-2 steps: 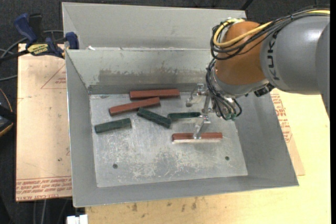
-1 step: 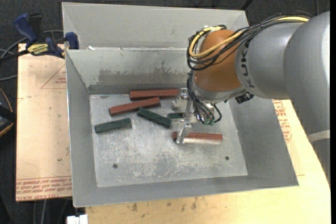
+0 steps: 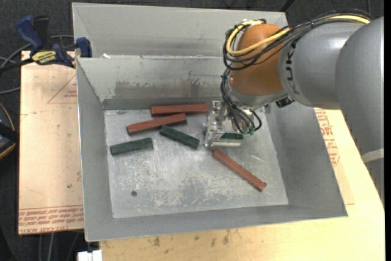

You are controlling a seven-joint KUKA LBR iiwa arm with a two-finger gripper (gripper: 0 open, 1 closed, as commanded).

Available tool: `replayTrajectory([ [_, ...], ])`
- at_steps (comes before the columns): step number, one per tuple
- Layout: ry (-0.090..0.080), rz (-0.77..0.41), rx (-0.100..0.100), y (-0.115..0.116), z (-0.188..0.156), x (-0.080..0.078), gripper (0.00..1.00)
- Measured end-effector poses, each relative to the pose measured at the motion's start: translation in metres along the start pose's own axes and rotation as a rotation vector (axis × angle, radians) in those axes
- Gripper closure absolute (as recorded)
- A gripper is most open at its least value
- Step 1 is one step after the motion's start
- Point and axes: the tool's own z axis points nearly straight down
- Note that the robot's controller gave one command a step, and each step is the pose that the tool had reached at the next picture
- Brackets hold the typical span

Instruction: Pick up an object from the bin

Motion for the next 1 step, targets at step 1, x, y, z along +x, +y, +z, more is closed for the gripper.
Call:
replayTrajectory([
  [1, 0.0, 0.0, 0.0, 0.0, 0.0, 0.0, 1.0],
])
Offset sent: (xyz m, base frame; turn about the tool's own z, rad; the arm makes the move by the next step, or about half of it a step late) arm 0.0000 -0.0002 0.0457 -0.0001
